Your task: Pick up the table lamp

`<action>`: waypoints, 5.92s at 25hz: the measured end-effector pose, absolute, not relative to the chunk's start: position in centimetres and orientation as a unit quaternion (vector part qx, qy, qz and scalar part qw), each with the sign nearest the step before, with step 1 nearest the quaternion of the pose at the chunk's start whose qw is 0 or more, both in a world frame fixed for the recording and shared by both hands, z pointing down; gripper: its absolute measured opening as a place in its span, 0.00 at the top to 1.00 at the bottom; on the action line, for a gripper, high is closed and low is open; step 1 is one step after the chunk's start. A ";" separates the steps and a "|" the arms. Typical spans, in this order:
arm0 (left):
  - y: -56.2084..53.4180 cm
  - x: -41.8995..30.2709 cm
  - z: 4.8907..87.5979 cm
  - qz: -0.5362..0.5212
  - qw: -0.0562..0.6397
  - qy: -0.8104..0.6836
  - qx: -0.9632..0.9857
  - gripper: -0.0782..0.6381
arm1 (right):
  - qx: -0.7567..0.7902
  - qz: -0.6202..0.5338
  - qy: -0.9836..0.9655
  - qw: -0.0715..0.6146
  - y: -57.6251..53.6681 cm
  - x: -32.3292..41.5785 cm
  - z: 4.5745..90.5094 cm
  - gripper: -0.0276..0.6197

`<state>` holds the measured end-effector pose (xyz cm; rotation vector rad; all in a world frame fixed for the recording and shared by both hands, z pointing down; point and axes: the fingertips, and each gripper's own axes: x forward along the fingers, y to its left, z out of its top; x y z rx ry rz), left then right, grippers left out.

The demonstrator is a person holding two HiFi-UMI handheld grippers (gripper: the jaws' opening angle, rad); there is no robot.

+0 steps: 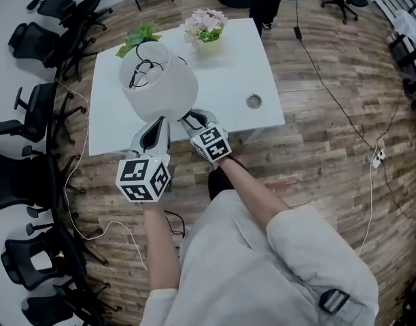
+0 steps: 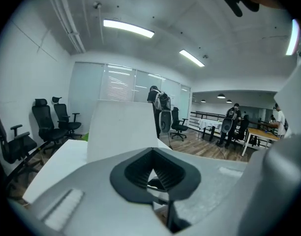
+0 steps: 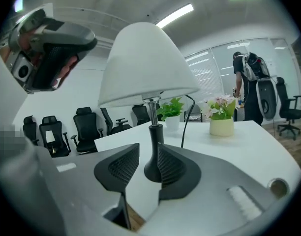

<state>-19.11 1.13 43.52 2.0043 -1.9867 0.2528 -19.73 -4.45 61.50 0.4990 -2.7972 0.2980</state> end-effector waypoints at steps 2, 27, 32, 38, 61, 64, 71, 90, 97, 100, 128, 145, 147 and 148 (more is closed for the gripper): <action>0.5 -18.8 44.1 0.103 0.154 -0.686 0.704 0.89 | 0.174 0.104 -0.969 0.139 -5.1 -20.2 62.0 0.75; -2.7 -21.7 44.6 0.096 0.168 -0.668 0.719 0.89 | 0.123 0.036 -0.977 0.173 -9.0 -29.0 64.0 0.49; -2.8 -23.1 44.5 0.083 0.171 -0.674 0.714 0.89 | 0.135 0.031 -0.973 0.182 -9.8 -30.0 64.7 0.65; -3.3 -24.1 44.1 0.079 0.169 -0.682 0.707 0.89 | 0.131 0.035 -0.975 0.178 -10.5 -29.9 64.8 0.71; -4.0 -26.9 42.2 0.071 0.156 -0.693 0.700 0.89 | 0.106 0.049 -0.976 0.187 -10.8 -29.5 62.7 0.71; -4.0 -27.3 42.1 0.067 0.163 -0.693 0.699 0.89 | 0.113 0.052 -0.975 0.182 -11.9 -29.1 62.1 0.71; -4.7 -28.8 42.7 0.077 0.179 -0.697 0.690 0.89 | 0.116 0.070 -0.975 0.179 -14.0 -28.4 60.2 0.71; -12.4 -32.8 48.4 0.091 0.241 -0.697 0.669 0.89 | 0.135 0.095 -0.970 0.176 -21.6 -26.9 54.7 0.71; -15.0 -33.4 49.3 0.091 0.246 -0.684 0.681 0.89 | 0.150 0.087 -0.970 0.172 -23.1 -27.6 53.4 0.71; -15.6 -33.5 49.7 0.091 0.247 -0.673 0.691 0.89 | 0.163 0.092 -0.968 0.170 -22.8 -27.8 53.2 0.71; -11.2 -37.6 50.1 0.093 0.224 -0.546 0.802 0.89 | 0.338 0.140 -0.922 0.131 -16.6 -30.2 53.0 0.71; -11.1 -37.2 50.6 0.075 0.240 -0.532 0.809 0.89 | 0.355 0.140 -0.914 0.141 -15.2 -30.8 52.8 0.71; -11.4 -37.4 50.5 0.070 0.241 -0.536 0.806 0.89 | 0.355 0.139 -0.914 0.137 -15.3 -31.0 52.6 0.71; -11.5 -37.5 50.4 0.069 0.240 -0.536 0.806 0.89 | 0.355 0.138 -0.915 0.136 -15.4 -31.0 52.5 0.71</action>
